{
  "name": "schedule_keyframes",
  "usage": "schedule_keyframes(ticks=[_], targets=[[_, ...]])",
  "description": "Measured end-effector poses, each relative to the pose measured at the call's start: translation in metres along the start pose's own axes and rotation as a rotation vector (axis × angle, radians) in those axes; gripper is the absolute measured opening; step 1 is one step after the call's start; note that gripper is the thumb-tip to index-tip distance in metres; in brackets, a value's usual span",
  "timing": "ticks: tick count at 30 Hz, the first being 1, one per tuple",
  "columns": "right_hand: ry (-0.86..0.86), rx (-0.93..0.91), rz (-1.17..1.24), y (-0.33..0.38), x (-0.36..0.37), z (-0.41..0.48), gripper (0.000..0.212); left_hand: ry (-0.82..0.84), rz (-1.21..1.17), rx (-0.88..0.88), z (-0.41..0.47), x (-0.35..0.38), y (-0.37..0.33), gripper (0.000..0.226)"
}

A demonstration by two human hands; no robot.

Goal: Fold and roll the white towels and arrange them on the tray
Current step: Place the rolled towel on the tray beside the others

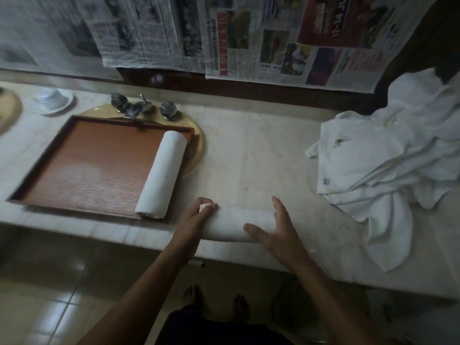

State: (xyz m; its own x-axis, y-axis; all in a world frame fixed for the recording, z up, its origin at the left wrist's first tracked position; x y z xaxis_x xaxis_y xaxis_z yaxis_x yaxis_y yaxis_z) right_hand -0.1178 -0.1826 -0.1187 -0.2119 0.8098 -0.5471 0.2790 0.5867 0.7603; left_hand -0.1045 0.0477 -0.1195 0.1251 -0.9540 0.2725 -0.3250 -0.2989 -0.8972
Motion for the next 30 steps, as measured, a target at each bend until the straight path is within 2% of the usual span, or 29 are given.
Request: schedule_keyframes(ticks=[2,3,4,6,7,8,11,13,16,19,23,26,30], targets=[[0.136,0.190,0.290,0.004,0.001,-0.003,0.127,0.028,-0.029,0.043,-0.007,-0.005,-0.015,0.016],[0.223,0.244,0.395,0.004,0.006,-0.003,0.123,0.037,-0.014,0.064,-0.011,-0.007,-0.021,0.016],[0.311,0.261,0.487,0.006,0.012,-0.003,0.111,0.046,0.012,0.084,-0.014,-0.009,-0.026,0.015],[0.415,0.241,0.647,0.019,0.024,-0.003,0.070,0.052,0.044,0.119,-0.020,-0.016,-0.036,0.015],[0.423,0.212,0.706,0.027,0.028,-0.001,0.057,0.037,0.039,0.128,-0.021,-0.020,-0.039,0.015],[0.408,0.182,0.739,0.038,0.030,0.001,0.054,0.009,0.028,0.137,-0.022,-0.027,-0.043,0.015],[0.325,0.069,0.722,0.066,0.034,0.015,0.057,-0.101,0.034,0.164,-0.022,-0.048,-0.052,0.018],[0.301,0.012,0.672,0.084,0.039,0.025,0.056,-0.174,0.032,0.170,-0.020,-0.064,-0.057,0.024],[0.257,-0.062,0.567,0.119,0.053,0.045,0.052,-0.208,-0.026,0.136,-0.016,-0.093,-0.067,0.047],[0.179,-0.142,0.361,0.162,0.077,0.072,0.035,-0.232,-0.076,0.123,-0.010,-0.130,-0.083,0.042],[0.161,-0.215,0.055,0.232,0.125,0.117,0.024,-0.272,0.007,0.086,0.004,-0.194,-0.092,0.042],[0.202,-0.207,-0.233,0.280,0.177,0.152,0.032,-0.279,0.136,0.051,0.015,-0.235,-0.096,0.039],[0.270,-0.126,-0.586,0.321,0.236,0.185,0.030,-0.202,0.356,-0.049,0.032,-0.260,-0.096,0.061]])
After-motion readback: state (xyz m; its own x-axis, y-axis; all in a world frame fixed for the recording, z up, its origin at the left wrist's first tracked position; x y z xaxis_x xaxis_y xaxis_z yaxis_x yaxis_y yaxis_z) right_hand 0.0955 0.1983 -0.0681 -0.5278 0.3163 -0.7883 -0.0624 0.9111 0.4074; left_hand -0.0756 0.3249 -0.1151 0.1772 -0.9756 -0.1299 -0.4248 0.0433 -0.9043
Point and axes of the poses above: each hand's wrist, its own z-axis towards the middle knuckle, its own x-axis out of the palm, y = z × x, the point moved 5 cm from there along z, towards the middle knuckle, and after that the axes turned 10 degrees about -z, right-handed, at the moved point
